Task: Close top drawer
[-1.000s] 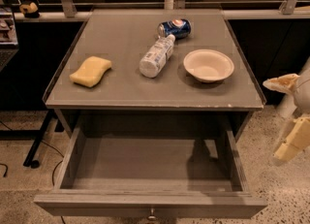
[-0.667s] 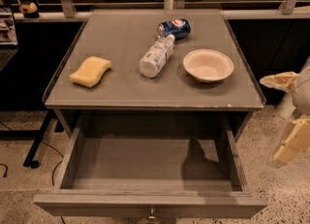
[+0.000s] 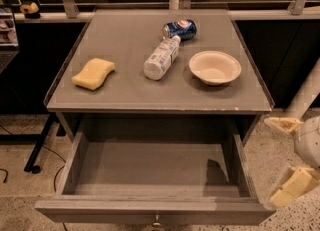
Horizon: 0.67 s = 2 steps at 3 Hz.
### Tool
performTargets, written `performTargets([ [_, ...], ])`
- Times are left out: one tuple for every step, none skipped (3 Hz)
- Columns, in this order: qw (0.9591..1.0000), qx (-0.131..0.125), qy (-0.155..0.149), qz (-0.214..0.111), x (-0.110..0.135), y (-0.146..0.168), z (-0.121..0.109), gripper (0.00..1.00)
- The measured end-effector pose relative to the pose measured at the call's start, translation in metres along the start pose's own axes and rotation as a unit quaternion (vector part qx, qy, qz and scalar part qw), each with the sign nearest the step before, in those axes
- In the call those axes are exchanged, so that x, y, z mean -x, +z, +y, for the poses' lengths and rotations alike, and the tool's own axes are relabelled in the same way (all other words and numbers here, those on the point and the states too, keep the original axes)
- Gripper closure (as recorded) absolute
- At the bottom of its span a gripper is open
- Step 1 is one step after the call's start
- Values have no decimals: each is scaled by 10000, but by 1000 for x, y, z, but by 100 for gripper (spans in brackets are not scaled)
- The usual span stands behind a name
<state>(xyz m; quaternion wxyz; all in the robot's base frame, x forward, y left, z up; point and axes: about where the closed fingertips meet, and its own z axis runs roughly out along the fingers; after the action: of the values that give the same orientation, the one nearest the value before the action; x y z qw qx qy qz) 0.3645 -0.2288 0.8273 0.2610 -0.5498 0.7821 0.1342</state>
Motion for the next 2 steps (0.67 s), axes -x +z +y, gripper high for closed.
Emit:
performTargets([
  [9984, 250, 207, -454, -13, 26, 20, 0],
  [9985, 249, 205, -451, -13, 26, 20, 0],
])
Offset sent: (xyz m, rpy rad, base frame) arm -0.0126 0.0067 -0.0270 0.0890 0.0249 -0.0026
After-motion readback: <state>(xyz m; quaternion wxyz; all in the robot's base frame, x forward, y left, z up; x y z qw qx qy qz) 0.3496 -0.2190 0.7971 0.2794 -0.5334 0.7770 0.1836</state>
